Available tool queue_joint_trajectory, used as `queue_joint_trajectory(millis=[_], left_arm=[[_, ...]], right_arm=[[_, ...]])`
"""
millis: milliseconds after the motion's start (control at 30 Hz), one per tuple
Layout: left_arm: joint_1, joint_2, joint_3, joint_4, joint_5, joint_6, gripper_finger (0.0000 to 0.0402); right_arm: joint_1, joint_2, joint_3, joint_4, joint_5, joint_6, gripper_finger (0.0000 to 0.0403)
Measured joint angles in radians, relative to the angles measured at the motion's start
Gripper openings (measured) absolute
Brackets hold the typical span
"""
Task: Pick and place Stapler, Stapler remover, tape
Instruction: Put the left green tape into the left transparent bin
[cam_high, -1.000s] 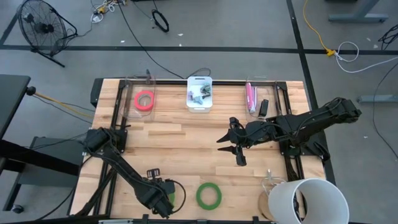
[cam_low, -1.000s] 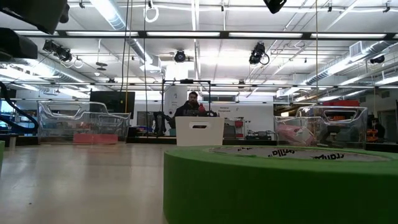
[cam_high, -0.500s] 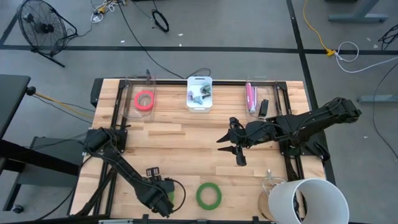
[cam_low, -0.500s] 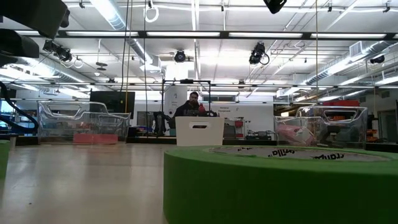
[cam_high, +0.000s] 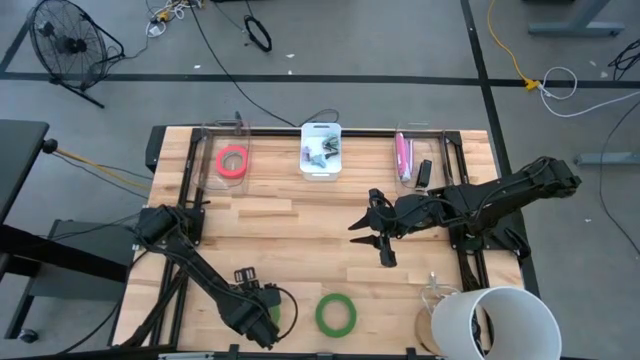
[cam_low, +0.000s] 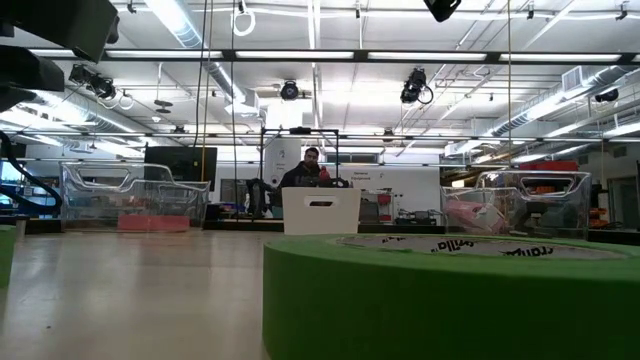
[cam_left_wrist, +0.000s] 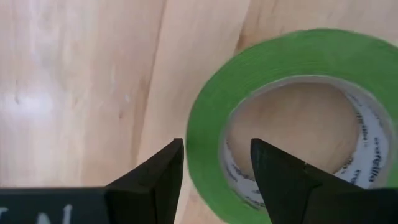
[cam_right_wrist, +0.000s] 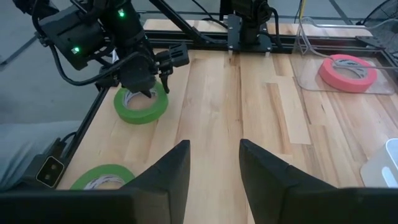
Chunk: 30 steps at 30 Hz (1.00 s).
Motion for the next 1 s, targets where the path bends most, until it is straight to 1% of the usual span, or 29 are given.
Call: queue_joint_trajectory(millis=[233, 467, 567, 633, 733, 867, 1000], left_arm=[[0.011, 0.007, -0.014, 0.029, -0.006, 0.001, 0.0193], [0.047, -0.009, -0.177, 0.193, 0.046, 0.019, 0.0191], [0.059, -0.013, -0.200, 0.229, 0.057, 0.080, 0.0173], [0.069, -0.012, -0.201, 0.240, 0.055, 0.107, 0.0147], [0.080, -0.014, -0.185, 0.233, 0.028, 0.156, 0.0091], [0.099, -0.015, -0.152, 0.194, -0.017, 0.233, 0.0086], [0.134, -0.021, -0.131, 0.090, -0.134, 0.241, 0.0086]], right_arm=[[0.000, 0.000, 0.000, 0.000, 0.000, 0.000, 0.0137], [0.000, 0.000, -0.001, -0.001, 0.000, 0.000, 0.0137], [0.000, 0.000, -0.001, -0.002, 0.001, -0.001, 0.0137], [0.000, 0.000, -0.001, -0.002, 0.001, -0.001, 0.0137], [0.000, 0.000, -0.001, -0.002, 0.002, -0.002, 0.0137], [0.000, 0.000, -0.001, -0.001, 0.002, -0.001, 0.0137], [0.000, 0.000, -0.001, -0.002, 0.002, -0.002, 0.0137]])
